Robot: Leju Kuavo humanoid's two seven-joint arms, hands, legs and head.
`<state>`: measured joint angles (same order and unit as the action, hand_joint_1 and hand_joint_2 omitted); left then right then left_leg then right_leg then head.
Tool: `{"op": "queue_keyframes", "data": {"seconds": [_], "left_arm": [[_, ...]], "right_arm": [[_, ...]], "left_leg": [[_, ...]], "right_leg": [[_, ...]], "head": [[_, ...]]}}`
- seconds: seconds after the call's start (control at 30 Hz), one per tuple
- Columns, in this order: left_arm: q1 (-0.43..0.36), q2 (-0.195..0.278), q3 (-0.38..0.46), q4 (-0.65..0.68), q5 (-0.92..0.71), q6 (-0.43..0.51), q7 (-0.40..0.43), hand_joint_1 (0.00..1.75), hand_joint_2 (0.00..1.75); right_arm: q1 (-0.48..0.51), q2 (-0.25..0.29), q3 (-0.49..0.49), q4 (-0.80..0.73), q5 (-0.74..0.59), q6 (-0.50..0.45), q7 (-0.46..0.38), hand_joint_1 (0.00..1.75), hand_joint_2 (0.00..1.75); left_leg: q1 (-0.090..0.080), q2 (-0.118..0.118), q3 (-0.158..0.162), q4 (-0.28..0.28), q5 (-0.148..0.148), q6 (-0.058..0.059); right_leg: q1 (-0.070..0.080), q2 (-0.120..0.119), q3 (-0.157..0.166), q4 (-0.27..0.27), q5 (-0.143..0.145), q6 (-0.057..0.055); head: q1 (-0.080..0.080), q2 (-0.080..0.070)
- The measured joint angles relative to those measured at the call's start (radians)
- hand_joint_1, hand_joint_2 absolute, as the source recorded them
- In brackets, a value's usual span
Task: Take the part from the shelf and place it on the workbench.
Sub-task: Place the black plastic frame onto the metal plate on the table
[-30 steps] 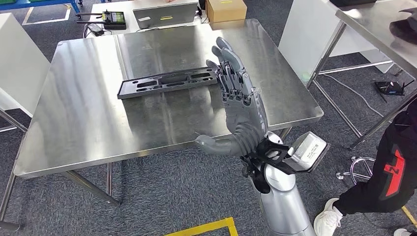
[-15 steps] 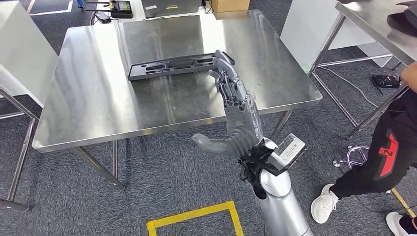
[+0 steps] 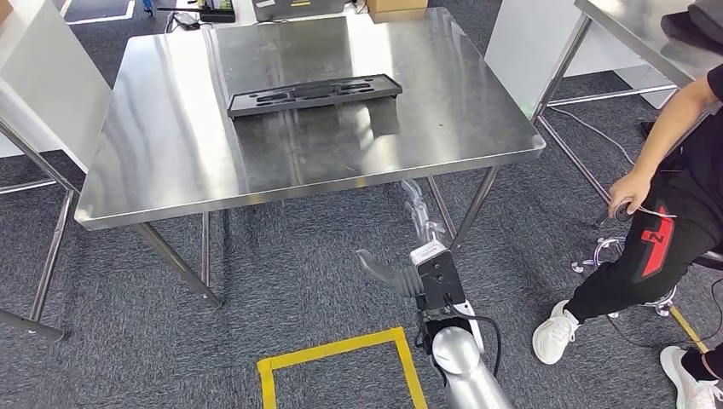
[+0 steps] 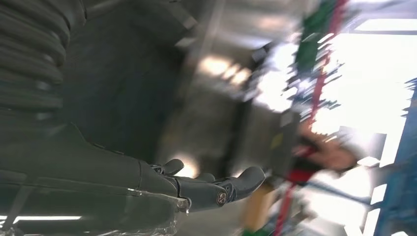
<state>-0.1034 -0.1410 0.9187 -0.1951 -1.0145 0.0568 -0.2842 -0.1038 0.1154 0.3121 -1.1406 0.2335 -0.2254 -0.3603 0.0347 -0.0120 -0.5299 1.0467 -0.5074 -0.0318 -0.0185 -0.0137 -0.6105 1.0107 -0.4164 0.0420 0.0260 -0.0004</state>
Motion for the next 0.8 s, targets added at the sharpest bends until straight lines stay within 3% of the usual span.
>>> {"op": "queue_keyframes", "data": {"seconds": [0.07,0.13,0.17,0.23,0.27,0.3,0.33,0.37,0.4,0.47,0.5,0.53,0.6,0.63,0.7,0.77,0.8], "left_arm": [[0.004,0.0,0.007,0.0,0.006,0.005,0.001,0.0,0.0],[0.008,0.001,0.014,0.0,0.01,0.007,0.001,0.0,0.0],[0.009,0.002,0.018,0.0,0.01,0.008,0.0,0.0,0.0],[0.01,0.004,0.022,0.0,0.01,0.008,-0.002,0.0,0.0],[0.012,0.005,0.023,0.0,0.009,0.008,-0.004,0.0,0.0],[0.014,0.006,0.024,0.0,0.009,0.008,-0.006,0.0,0.0],[0.016,0.006,0.025,0.0,0.007,0.007,-0.008,0.0,0.0],[0.017,0.008,0.027,0.0,0.005,0.006,-0.011,0.0,0.0],[0.017,0.009,0.027,0.0,0.002,0.005,-0.014,0.0,0.0],[0.017,0.012,0.028,0.0,-0.005,0.0,-0.02,0.0,0.0],[0.017,0.013,0.027,0.0,-0.007,-0.002,-0.022,0.0,0.0],[0.017,0.015,0.027,0.0,-0.009,-0.004,-0.023,0.0,0.0],[0.018,0.019,0.028,0.001,-0.009,-0.009,-0.025,0.0,0.0],[0.02,0.021,0.028,0.001,-0.009,-0.01,-0.026,0.0,0.0],[0.023,0.024,0.028,0.001,-0.009,-0.012,-0.03,0.0,0.0],[0.025,0.027,0.028,0.001,-0.009,-0.013,-0.032,0.0,0.0],[0.025,0.028,0.028,0.001,-0.009,-0.013,-0.033,0.0,0.0]], "right_arm": [[0.018,-0.004,-0.041,0.086,0.051,-0.074,0.022,0.0,1.75],[0.027,-0.016,-0.083,0.192,0.081,-0.142,0.034,0.0,1.75],[0.028,-0.024,-0.108,0.256,0.086,-0.172,0.034,0.0,1.75],[0.027,-0.045,-0.17,0.391,0.073,-0.205,0.038,0.0,1.75],[0.026,-0.057,-0.207,0.463,0.063,-0.211,0.048,0.0,1.75],[0.027,-0.068,-0.243,0.529,0.055,-0.21,0.065,0.0,1.75],[0.029,-0.078,-0.274,0.589,0.048,-0.202,0.088,0.0,1.75],[0.032,-0.087,-0.301,0.642,0.042,-0.19,0.118,0.0,1.75],[0.034,-0.094,-0.322,0.684,0.039,-0.172,0.153,0.0,1.75],[0.037,-0.104,-0.356,0.756,0.035,-0.129,0.235,0.0,0.87],[0.042,-0.106,-0.367,0.786,0.035,-0.11,0.274,0.0,0.44],[0.047,-0.108,-0.376,0.811,0.036,-0.095,0.308,0.0,0.0],[0.057,-0.109,-0.387,0.854,0.043,-0.075,0.368,0.0,0.0],[0.06,-0.109,-0.391,0.871,0.046,-0.066,0.396,0.0,0.0],[0.064,-0.108,-0.398,0.895,0.047,-0.05,0.435,0.0,0.0],[0.066,-0.108,-0.404,0.911,0.046,-0.044,0.449,0.0,0.0],[0.067,-0.108,-0.407,0.918,0.046,-0.044,0.452,0.0,0.0]], "left_leg": [[-0.008,-0.003,-0.002,-0.021,-0.004,0.018],[-0.011,0.002,-0.018,-0.024,0.015,0.046],[-0.011,0.004,-0.031,-0.027,0.026,0.061],[-0.015,0.004,-0.06,-0.027,0.05,0.079],[-0.018,0.004,-0.076,-0.027,0.062,0.082],[-0.022,0.004,-0.092,-0.026,0.074,0.084],[-0.025,0.004,-0.107,-0.026,0.086,0.084],[-0.027,0.005,-0.12,-0.025,0.097,0.083],[-0.028,0.006,-0.132,-0.025,0.108,0.081],[-0.031,0.009,-0.149,-0.026,0.128,0.072],[-0.031,0.011,-0.151,-0.028,0.139,0.067],[-0.031,0.012,-0.151,-0.033,0.15,0.062],[-0.03,0.011,-0.152,-0.04,0.162,0.051],[-0.029,0.01,-0.157,-0.032,0.145,0.044],[-0.024,0.009,-0.178,0.043,0.047,0.034],[-0.022,0.009,-0.2,0.176,-0.051,0.025],[-0.021,0.009,-0.202,0.23,-0.064,0.022]], "right_leg": [[0.002,-0.001,-0.007,-0.002,0.016,0.02],[0.0,0.001,-0.022,0.01,0.002,0.026],[0.0,0.003,-0.037,0.041,-0.03,0.022],[-0.001,0.007,-0.073,0.157,-0.122,0.006],[-0.001,0.008,-0.083,0.223,-0.155,0.006],[0.0,0.009,-0.083,0.269,-0.167,0.01],[0.001,0.01,-0.068,0.286,-0.159,0.019],[0.002,0.011,-0.036,0.266,-0.137,0.027],[0.004,0.011,0.014,0.21,-0.116,0.031],[0.012,0.011,0.13,0.05,-0.121,0.02],[0.017,0.012,0.167,-0.01,-0.133,0.011],[0.022,0.013,0.183,-0.043,-0.145,0.003],[0.019,0.013,0.171,-0.051,-0.133,-0.01],[0.015,0.012,0.163,-0.052,-0.124,-0.02],[0.006,0.009,0.141,-0.053,-0.099,-0.042],[0.009,0.007,0.117,-0.052,-0.075,-0.05],[0.01,0.006,0.103,-0.05,-0.063,-0.049]], "head": [[0.002,0.0],[0.002,0.0],[0.002,0.0],[0.004,0.0],[0.004,0.0],[0.004,0.0],[0.004,0.0],[0.004,0.0],[0.003,0.0],[0.002,0.0],[0.002,0.0],[0.002,0.0],[0.001,0.0],[0.001,0.0],[-0.002,0.0],[-0.004,0.0],[-0.004,0.0]]}}
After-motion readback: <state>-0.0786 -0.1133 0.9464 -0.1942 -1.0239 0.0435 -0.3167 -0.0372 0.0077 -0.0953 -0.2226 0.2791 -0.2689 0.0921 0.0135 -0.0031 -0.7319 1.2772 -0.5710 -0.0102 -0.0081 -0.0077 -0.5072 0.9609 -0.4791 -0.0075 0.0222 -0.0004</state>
